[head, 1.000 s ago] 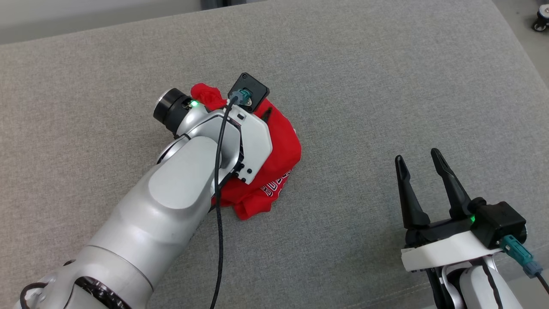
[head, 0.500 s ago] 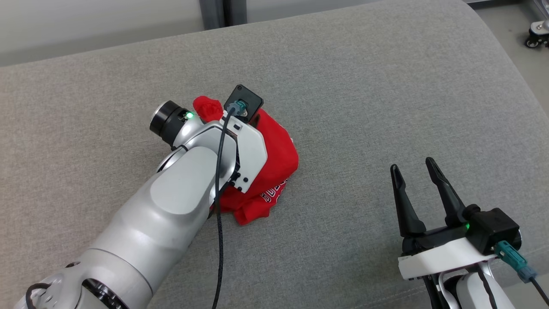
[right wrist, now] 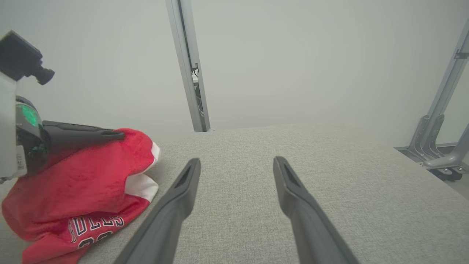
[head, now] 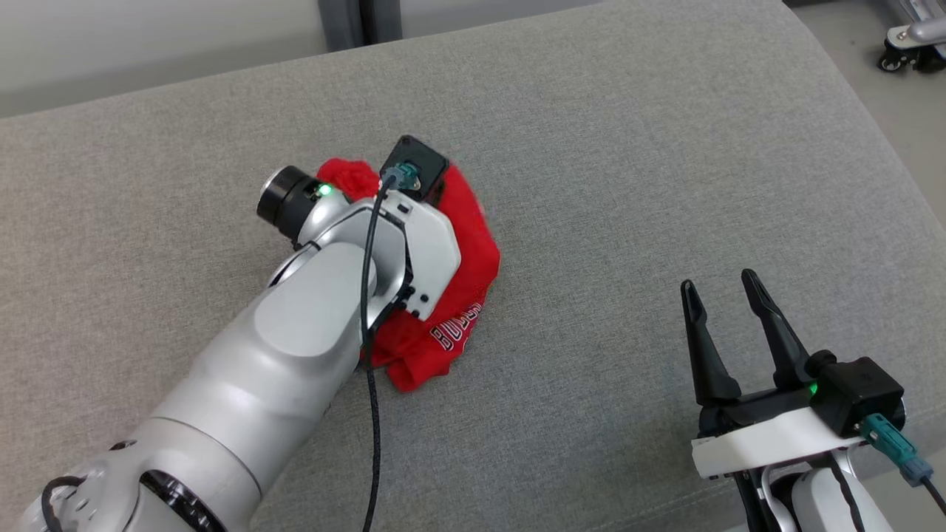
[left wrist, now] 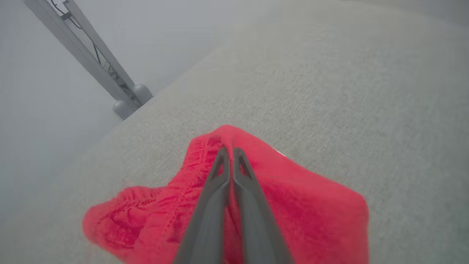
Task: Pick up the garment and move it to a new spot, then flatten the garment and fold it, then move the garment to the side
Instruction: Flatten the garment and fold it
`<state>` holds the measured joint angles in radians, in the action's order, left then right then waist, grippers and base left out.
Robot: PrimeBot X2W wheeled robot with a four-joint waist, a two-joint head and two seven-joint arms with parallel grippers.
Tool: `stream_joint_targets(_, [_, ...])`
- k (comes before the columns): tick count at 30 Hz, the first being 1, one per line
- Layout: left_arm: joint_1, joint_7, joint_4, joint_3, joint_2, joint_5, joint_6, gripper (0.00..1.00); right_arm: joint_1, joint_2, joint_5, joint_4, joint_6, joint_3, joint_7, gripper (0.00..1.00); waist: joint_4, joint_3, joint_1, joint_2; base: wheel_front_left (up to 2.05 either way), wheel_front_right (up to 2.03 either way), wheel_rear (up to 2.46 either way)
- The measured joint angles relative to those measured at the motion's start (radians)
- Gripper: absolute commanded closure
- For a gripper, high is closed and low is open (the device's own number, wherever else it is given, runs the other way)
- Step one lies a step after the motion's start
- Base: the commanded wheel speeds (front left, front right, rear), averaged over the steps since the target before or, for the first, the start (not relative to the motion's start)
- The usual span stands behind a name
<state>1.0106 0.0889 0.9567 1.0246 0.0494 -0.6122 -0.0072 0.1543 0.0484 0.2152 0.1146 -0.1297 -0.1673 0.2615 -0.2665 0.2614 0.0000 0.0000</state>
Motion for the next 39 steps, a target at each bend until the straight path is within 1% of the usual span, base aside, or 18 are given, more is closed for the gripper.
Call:
stream_joint_targets(2, [0.009,-0.087,-0.041,-0.029,-0.001,-0.024,0.01,1.0,-0.002,0.0,0.003,0.002,0.0,0.003,0.0,0.0,0.003,-0.007,0.0,0.0,0.0,0.0,0.0])
stream_joint_targets(6, [0.025,-0.254,-0.163,-0.083,-0.001,-0.115,0.012,1.0,-0.01,0.0,0.003,0.01,0.0,0.004,0.0,0.0,0.012,-0.027,0.0,0.0,0.0,0.0,0.0])
stream_joint_targets(8, [0.039,-0.324,-0.24,-0.116,-0.002,-0.158,0.03,1.0,-0.014,0.0,0.003,0.011,0.0,0.008,0.0,0.0,0.021,-0.037,0.0,0.0,0.0,0.0,0.0])
stream_joint_targets(10, [0.048,-0.348,-0.331,-0.166,-0.002,-0.187,0.06,1.0,-0.018,0.0,0.0,0.01,0.0,0.015,0.0,0.0,0.035,-0.045,0.0,0.0,0.0,0.0,0.0])
stream_joint_targets(11, [0.043,-0.348,-0.4,-0.217,-0.002,-0.193,0.076,1.0,-0.02,0.0,-0.005,0.008,0.0,0.018,0.0,0.0,0.044,-0.047,0.0,0.0,0.0,0.0,0.0])
stream_joint_targets(13, [0.017,-0.351,-0.565,-0.34,-0.002,-0.144,0.091,1.0,-0.02,0.0,-0.006,0.003,0.0,0.021,0.0,0.0,0.064,-0.048,0.0,0.0,0.0,0.0,0.0])
stream_joint_targets(14, [-0.026,-0.354,-0.633,-0.386,-0.004,-0.123,0.083,1.0,-0.02,0.0,-0.007,0.0,0.0,0.021,0.0,0.0,0.074,-0.047,-0.0001,0.0001,0.0,0.0,0.0])
stream_joint_targets(16, [-0.174,-0.353,-0.692,-0.437,-0.003,-0.096,0.039,1.0,-0.02,0.0,-0.008,-0.005,0.0,0.027,0.0,0.0,0.094,-0.042,0.0,0.0,0.0,0.0,0.0])
stream_joint_targets(18, [-0.336,-0.352,-0.686,-0.466,-0.001,-0.07,-0.019,1.0,-0.021,0.0,-0.008,-0.006,0.0,0.034,0.0,0.0,0.116,-0.036,0.0,0.0,0.0,0.0,0.0])
stream_joint_targets(21, [-0.481,-0.352,-0.608,-0.52,0.014,-0.028,-0.064,1.0,-0.022,0.001,-0.014,-0.008,0.0,0.035,0.0,0.0,0.147,-0.026,0.0,0.0,0.0,0.0,0.0])
stream_joint_targets(24, [-0.584,-0.352,-0.524,-0.569,0.011,-0.002,-0.086,1.0,-0.021,0.003,-0.015,-0.008,0.0,0.033,0.0,0.0,0.17,-0.015,0.0,0.0,0.0,0.0,0.0])
stream_joint_targets(29, [-0.658,-0.352,-0.449,-0.647,0.004,0.012,-0.098,1.0,-0.019,0.01,-0.016,-0.007,0.0,0.033,0.0,0.0,0.194,-0.011,0.0,0.0,0.0,0.0,0.0])
stream_joint_targets(31, [-0.682,-0.352,-0.429,-0.672,0.001,0.018,-0.091,0.78,-0.019,0.013,-0.016,-0.007,0.0,0.033,0.0,0.0,0.197,-0.016,0.0,0.0,0.0,0.0,0.0])
stream_joint_targets(32, [-0.694,-0.352,-0.424,-0.681,0.001,0.029,-0.086,0.4,-0.019,0.013,-0.016,-0.007,0.0,0.034,0.0,0.0,0.198,-0.02,0.0,0.0,0.0,0.0,0.0])
stream_joint_targets(33, [-0.704,-0.352,-0.424,-0.688,0.001,0.034,-0.083,0.07,-0.02,0.013,-0.016,-0.007,0.0,0.035,0.0,0.0,0.199,-0.025,0.0,0.0,0.0,0.0,0.0])
stream_joint_targets(34, [-0.712,-0.352,-0.423,-0.692,0.001,0.039,-0.078,0.0,-0.021,0.013,-0.017,-0.007,0.0,0.035,0.0,0.0,0.199,-0.03,0.0,0.0,0.0,0.0,0.0])
stream_joint_targets(36, [-0.722,-0.352,-0.427,-0.7,0.0,0.049,-0.067,0.0,-0.023,0.013,-0.016,-0.007,0.0,0.037,0.0,0.0,0.2,-0.035,0.0,0.0,0.0,0.0,0.0])
stream_joint_targets(39, [-0.747,-0.352,-0.487,-0.731,0.0,0.102,-0.027,0.0,-0.039,0.013,-0.016,-0.006,0.0,0.039,0.0,0.0,0.201,-0.053,0.0,0.0,0.0,0.0,0.0])
